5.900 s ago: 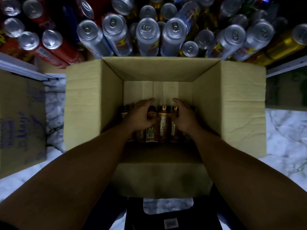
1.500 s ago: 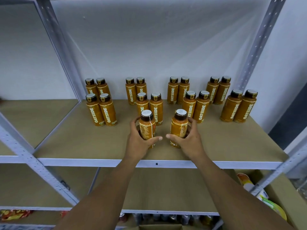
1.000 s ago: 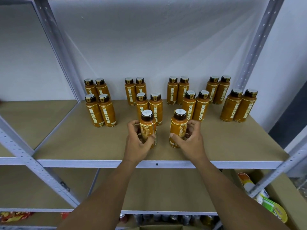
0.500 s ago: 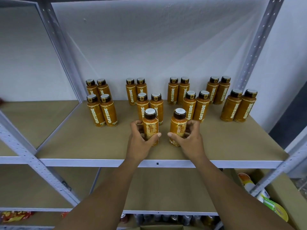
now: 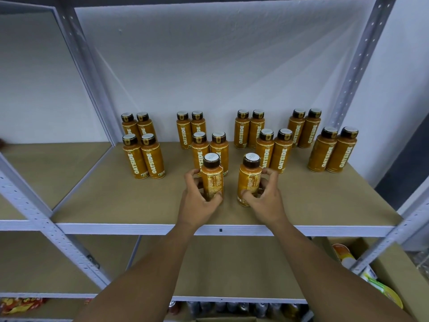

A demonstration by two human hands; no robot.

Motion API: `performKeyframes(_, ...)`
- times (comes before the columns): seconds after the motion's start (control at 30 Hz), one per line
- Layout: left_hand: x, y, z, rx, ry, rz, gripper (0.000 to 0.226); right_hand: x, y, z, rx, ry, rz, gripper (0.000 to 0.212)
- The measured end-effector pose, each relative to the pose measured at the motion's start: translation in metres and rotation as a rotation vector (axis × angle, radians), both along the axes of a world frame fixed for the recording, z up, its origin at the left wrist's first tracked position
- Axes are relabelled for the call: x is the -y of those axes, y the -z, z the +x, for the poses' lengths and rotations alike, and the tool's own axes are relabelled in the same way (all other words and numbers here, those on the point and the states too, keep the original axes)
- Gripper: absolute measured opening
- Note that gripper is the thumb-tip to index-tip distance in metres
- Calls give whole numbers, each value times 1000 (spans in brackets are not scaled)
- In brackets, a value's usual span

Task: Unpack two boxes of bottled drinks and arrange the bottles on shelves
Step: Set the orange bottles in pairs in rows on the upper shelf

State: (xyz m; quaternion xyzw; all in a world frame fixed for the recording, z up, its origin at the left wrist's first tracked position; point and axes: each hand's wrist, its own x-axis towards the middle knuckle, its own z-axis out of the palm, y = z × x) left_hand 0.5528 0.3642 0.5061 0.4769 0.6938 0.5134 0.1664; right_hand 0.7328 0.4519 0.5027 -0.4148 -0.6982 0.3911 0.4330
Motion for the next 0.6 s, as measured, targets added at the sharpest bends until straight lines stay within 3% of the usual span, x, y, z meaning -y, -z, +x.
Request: performKeyframes(0.6,1,-2,4,-30,-14,-8,94,6,-3,-3,-9,55,2,81)
